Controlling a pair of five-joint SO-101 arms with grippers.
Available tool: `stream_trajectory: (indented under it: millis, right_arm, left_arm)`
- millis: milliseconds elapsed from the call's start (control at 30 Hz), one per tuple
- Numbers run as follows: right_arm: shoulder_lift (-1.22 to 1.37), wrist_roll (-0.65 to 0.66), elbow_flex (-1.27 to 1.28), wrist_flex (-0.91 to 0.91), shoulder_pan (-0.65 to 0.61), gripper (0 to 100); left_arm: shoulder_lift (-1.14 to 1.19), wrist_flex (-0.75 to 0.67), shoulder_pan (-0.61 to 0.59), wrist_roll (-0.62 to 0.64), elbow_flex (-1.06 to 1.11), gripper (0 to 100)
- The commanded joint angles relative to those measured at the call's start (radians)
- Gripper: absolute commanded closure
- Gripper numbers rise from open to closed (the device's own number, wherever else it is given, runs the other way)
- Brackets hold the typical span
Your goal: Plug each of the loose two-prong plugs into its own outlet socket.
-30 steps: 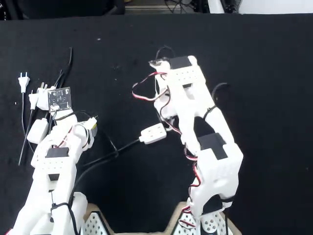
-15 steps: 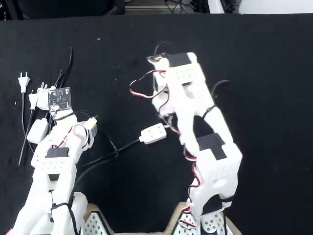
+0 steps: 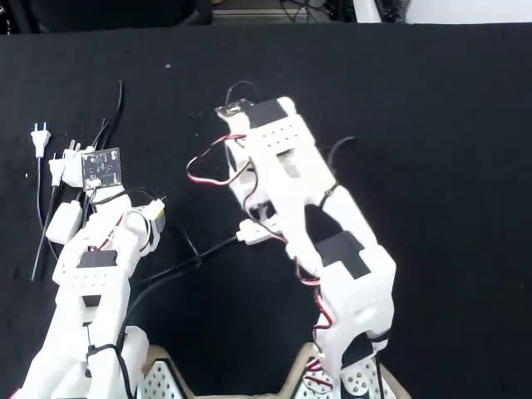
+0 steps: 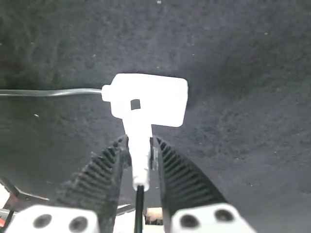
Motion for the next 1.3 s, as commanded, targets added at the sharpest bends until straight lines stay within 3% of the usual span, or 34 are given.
stream_trajectory:
  millis: [0,267,1267]
  right_arm:
    - [-0.073,-0.02,0.031,-0.008,-0.035,98.8]
    - [-0.074,-0.021,0.124,-0.075,-0.04,98.8]
    - [-0.008,-0.064,-0.03,-0.021,-0.041,98.8]
  left_arm:
    - [-0.026,-0.012,0.005,-0.012,-0.005,78]
    - [-0.026,-0.012,0.007,-0.012,-0.005,78]
    - [-0.026,-0.011,0.008,-0.012,-0.005,78]
